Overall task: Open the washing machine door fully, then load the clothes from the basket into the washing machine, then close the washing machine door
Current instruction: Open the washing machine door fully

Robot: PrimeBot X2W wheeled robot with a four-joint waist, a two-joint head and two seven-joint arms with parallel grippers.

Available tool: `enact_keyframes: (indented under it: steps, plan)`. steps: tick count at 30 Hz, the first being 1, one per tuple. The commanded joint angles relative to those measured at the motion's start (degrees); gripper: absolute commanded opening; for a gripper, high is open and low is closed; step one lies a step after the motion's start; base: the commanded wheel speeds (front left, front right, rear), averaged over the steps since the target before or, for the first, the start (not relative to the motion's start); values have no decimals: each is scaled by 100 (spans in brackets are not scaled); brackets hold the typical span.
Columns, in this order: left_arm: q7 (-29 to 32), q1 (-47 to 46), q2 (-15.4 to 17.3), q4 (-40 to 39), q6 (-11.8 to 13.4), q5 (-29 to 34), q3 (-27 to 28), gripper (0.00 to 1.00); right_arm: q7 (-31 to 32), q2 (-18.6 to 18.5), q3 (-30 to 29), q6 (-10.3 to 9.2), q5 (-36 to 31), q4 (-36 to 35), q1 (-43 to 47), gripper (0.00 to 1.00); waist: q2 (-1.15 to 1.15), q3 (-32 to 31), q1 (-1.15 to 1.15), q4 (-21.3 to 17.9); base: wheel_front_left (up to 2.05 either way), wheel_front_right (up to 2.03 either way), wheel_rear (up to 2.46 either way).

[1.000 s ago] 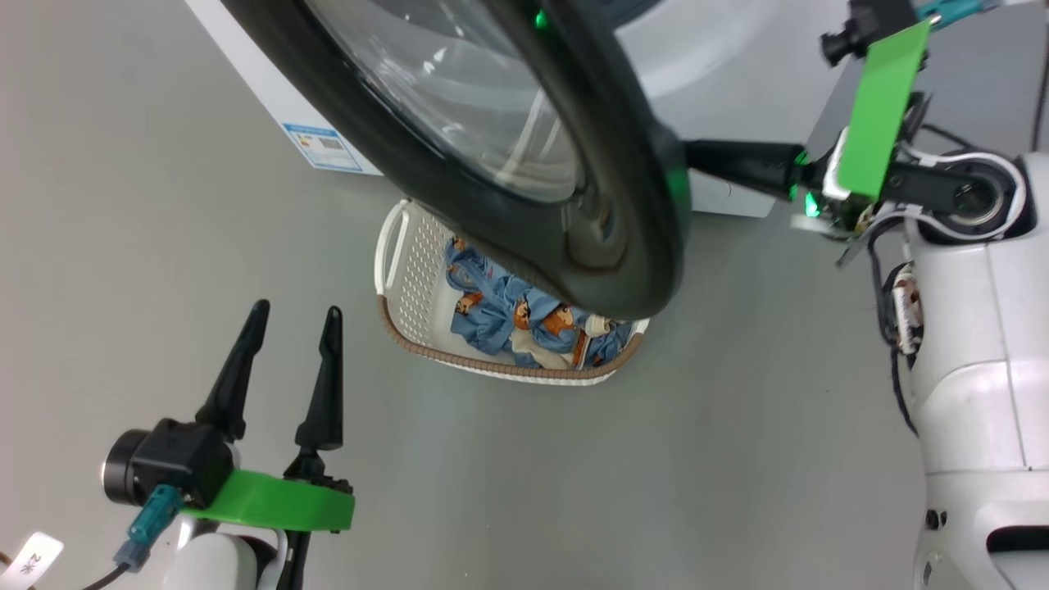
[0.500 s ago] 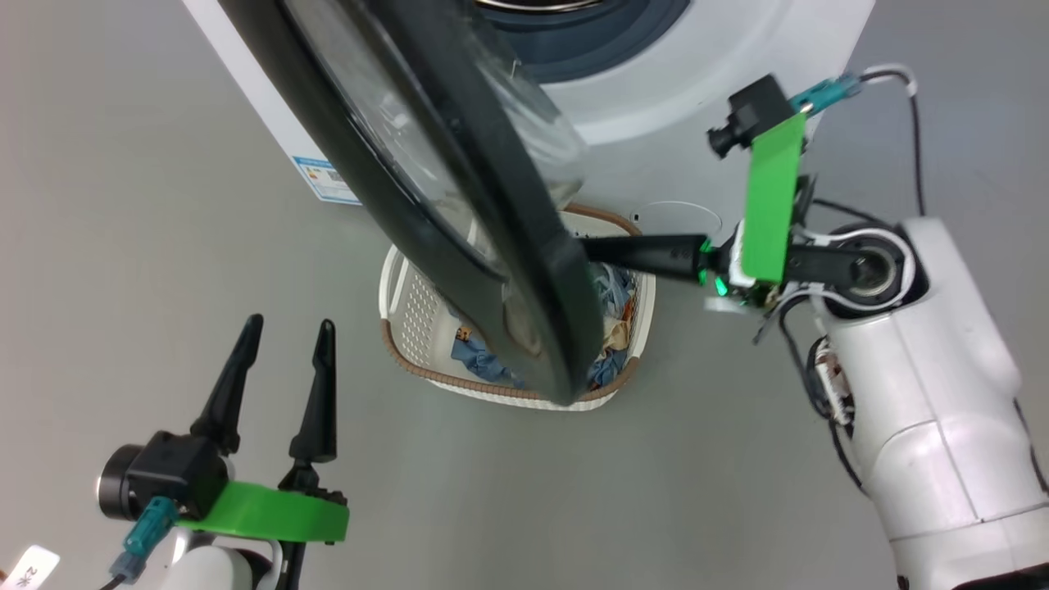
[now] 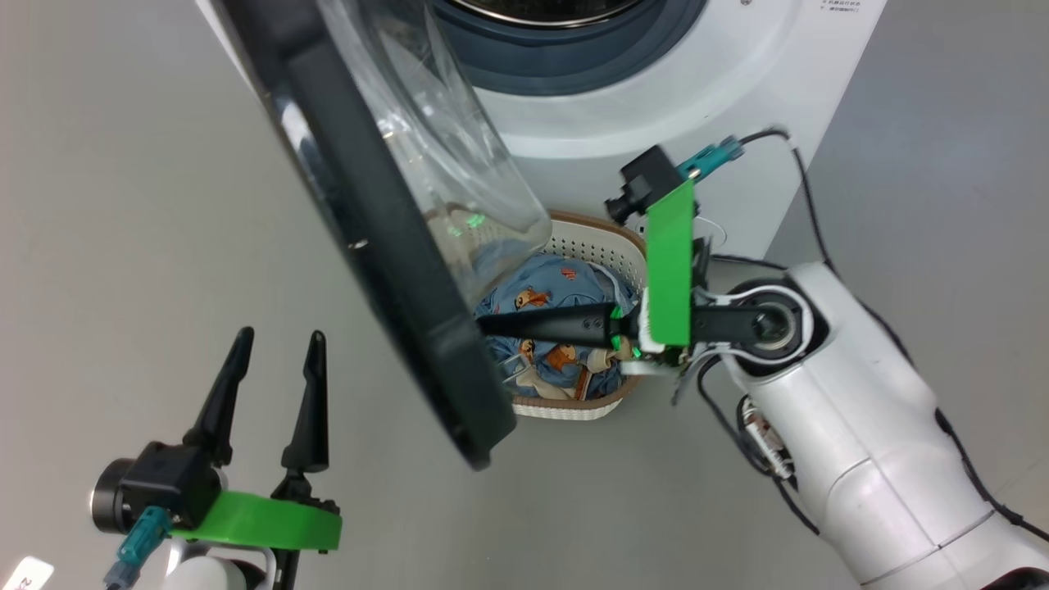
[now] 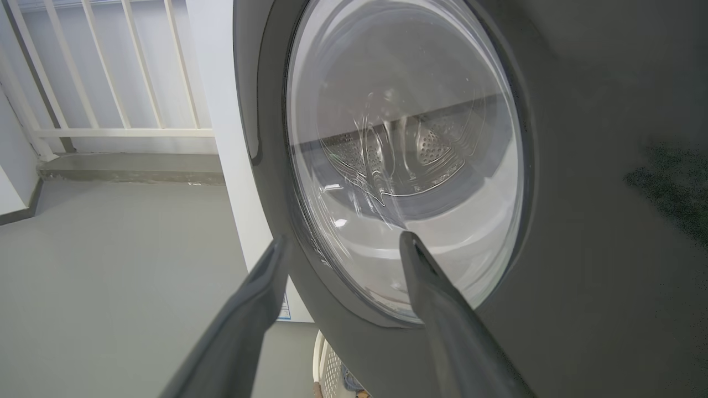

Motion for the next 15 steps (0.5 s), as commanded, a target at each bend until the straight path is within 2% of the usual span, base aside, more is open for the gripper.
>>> enact_keyframes:
  steps: [1,9,15]
  plan:
    - [-52,0,113,-116,40,54,211,100,-101,192,237,11,151,-149,112,0,0,-15,0,-2,0,0,0]
    - [-52,57,113,-75,66,51,238,100,-627,192,1010,11,687,-134,197,0,0,-144,0,-35,0,0,0]
    - [-52,96,113,-65,69,67,309,100,-921,192,1097,11,844,-55,206,0,0,-222,0,-126,0,0,0]
